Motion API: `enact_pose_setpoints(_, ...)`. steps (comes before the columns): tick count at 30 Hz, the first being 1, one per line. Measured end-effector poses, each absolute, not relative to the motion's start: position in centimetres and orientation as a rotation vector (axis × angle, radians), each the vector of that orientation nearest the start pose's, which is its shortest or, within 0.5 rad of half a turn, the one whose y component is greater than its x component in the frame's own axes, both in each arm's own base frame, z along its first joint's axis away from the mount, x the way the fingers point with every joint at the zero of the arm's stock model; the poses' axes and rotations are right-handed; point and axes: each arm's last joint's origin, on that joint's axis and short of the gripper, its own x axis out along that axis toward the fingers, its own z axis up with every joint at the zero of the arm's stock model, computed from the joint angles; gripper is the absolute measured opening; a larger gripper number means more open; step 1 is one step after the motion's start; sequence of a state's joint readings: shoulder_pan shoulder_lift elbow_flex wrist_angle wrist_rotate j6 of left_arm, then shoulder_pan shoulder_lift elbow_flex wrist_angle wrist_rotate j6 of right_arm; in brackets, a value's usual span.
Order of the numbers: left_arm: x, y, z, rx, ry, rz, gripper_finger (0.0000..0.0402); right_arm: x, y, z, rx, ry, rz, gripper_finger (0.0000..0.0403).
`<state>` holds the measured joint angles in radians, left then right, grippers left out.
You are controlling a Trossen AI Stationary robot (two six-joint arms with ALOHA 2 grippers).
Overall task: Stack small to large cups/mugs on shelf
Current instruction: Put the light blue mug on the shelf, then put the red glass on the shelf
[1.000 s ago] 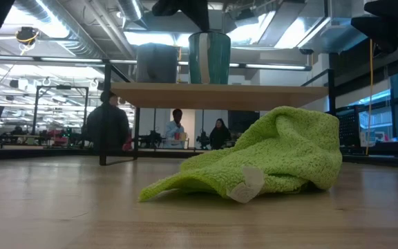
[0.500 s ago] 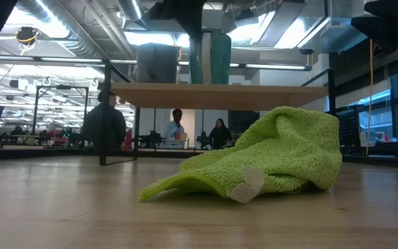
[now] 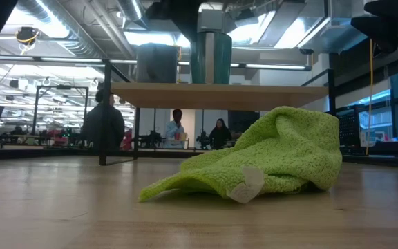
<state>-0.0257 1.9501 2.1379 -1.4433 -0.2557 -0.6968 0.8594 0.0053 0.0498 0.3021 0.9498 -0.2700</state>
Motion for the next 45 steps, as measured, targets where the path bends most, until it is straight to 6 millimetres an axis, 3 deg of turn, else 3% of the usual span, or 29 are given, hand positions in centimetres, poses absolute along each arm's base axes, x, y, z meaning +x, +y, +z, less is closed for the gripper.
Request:
enact_pose_setpoints(10, 35.6, -2.0, 41.2, -0.372, 0.836, 0.573, 0.0, 6.9, 4.3, 20.5, 0.004, -0.2, -0.116, 0.0181)
enact_pose_setpoints(18, 33.7, -4.6, 47.0, -0.219, 0.484, 0.356, 0.0, 6.8, 4.3, 20.5, 0.004, -0.2, -0.117, 0.0181)
enact_pose_setpoints(22, 33.1, -6.0, 47.7, -0.177, 0.446, 0.3, 0.0, 6.8, 4.3, 20.5, 0.002, -0.2, -0.117, 0.0181)
enact_pose_setpoints(26, 34.0, -7.7, 46.6, -0.157, 0.397, 0.312, 0.0, 6.7, 4.1, 21.0, 0.004, -0.232, -0.16, 0.0181)
enact_pose_setpoints(28, 34.6, -8.7, 45.8, -0.154, 0.368, 0.284, 0.0, 6.3, 3.6, 22.2, 0.209, -0.333, -0.145, 0.0181)
enact_pose_setpoints(30, 35.0, -9.7, 44.5, -0.155, 0.358, 0.258, 0.0, 5.8, 3.0, 23.8, 0.307, -0.417, -0.136, 0.0181)
enact_pose_setpoints(33, 35.0, -10.1, 42.4, -0.188, 0.325, 0.215, 0.0, 5.4, 3.1, 25.5, 0.214, -0.459, -0.003, 0.0181)
enact_pose_setpoints(39, 31.7, -9.4, 39.1, -0.29, 0.146, 0.047, 0.0, 5.0, 3.4, 29.2, 0.297, -0.294, 0.31, 0.0181)
enact_pose_setpoints(45, 26.9, -9.4, 35.4, -0.377, -0.094, -0.222, 0.0, 5.9, 4.6, 33.8, 0.278, -0.23, 0.336, 0.0181)
